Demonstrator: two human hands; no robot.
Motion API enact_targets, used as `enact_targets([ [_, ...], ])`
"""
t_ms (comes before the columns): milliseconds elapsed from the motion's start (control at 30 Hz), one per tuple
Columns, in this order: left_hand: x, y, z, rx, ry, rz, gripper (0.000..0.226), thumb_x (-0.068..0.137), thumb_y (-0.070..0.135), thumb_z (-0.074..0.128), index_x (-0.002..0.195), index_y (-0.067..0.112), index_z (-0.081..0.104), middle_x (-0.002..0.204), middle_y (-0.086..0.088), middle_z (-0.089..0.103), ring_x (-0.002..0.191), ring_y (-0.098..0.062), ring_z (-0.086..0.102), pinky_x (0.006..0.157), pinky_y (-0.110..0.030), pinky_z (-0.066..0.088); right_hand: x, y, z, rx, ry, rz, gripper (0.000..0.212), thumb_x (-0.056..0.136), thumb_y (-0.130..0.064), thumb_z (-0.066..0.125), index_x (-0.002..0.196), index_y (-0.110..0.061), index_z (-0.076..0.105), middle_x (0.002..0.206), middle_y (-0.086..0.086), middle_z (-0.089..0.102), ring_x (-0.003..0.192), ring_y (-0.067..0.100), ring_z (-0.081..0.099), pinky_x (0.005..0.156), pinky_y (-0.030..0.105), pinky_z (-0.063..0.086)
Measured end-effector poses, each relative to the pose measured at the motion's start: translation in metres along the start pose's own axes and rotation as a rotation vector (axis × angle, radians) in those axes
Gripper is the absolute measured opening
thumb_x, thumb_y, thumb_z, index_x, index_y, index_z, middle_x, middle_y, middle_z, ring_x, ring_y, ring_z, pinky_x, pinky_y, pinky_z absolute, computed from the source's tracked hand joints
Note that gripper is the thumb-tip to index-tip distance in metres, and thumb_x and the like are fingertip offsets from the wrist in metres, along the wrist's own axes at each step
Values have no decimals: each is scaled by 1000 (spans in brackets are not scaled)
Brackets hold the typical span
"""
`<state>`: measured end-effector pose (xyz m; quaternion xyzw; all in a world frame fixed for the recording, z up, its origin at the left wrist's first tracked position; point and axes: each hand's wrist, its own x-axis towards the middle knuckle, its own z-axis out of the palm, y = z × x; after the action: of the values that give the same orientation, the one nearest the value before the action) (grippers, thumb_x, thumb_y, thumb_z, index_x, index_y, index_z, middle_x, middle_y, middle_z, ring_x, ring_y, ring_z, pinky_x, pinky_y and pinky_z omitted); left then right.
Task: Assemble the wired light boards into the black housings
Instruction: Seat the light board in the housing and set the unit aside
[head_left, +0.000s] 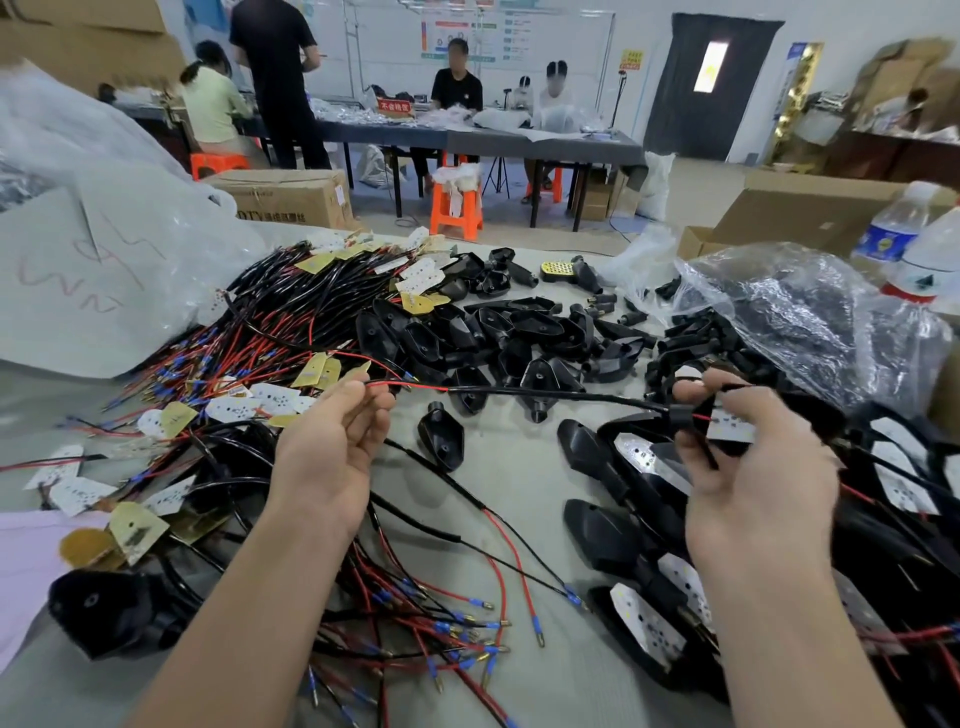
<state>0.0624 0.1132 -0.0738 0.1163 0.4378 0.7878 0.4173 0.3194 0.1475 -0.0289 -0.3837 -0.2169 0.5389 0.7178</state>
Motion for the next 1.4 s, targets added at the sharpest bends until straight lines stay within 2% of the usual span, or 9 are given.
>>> enact_targets([
  [100,-2,4,-1,-56,-47,-5,33,103,8,53,77,12,73,64,1,69,60,-10,67,58,-18,56,-1,11,1,-449,101,-281,41,76,1,64,100,-32,71,83,-18,75,64,1,67,54,19,49],
  [233,-3,8,-1,-94,-151,-15,52,102,12,55,54,19,74,60,5,62,56,-6,60,58,-16,53,-5,24,-4,-1122,-101,-550,41,72,-15,59,102,-42,68,81,-13,71,69,18,67,70,30,53],
  [467,0,7,-2,73,-56,33,17,102,15,61,86,15,69,70,5,68,53,-2,56,52,-12,49,-11,28,-1,-1555,-616,-283,8,71,-52,74,73,-45,72,55,-12,64,53,7,60,53,25,49],
  [667,0,5,-1,238,-68,104,21,104,14,53,87,13,65,71,-1,67,45,-9,31,45,-20,26,-13,-8,-12,-1133,-1329,329,69,75,-93,45,102,-39,79,108,-7,78,97,11,72,95,29,53],
  [767,-3,-2,4,268,-137,42,17,103,13,55,91,8,66,60,2,60,49,-12,30,54,-31,26,-18,5,-4,-1045,-1187,217,52,86,-74,51,98,-33,81,96,-8,79,82,7,70,71,19,54],
  [900,-10,-14,17,247,-278,-82,21,103,13,53,88,9,67,67,0,62,43,-6,33,42,-17,28,-33,52,12,-1014,-780,-2,20,88,-36,70,106,-35,76,93,-12,77,86,4,70,90,35,57],
  [1067,-13,-21,18,234,-389,-126,19,99,10,55,87,8,70,73,-3,65,43,-5,38,40,-15,32,-50,81,16,-1077,-955,45,14,94,-21,63,100,-30,72,64,1,63,47,2,49,46,15,39],
  [1233,-13,-24,13,351,-453,-71,19,95,6,59,95,10,78,76,-1,70,48,-6,45,46,-17,39,-50,85,18,-1057,-894,-9,25,94,-24,62,71,-22,70,56,-2,62,45,3,42,48,24,32],
  [1400,-15,-27,11,432,-481,-85,9,87,13,73,85,12,81,63,-6,55,45,-10,38,43,-20,35,-51,79,19,-865,-906,238,26,97,-17,53,80,-13,72,70,11,74,49,15,49,45,26,35],
])
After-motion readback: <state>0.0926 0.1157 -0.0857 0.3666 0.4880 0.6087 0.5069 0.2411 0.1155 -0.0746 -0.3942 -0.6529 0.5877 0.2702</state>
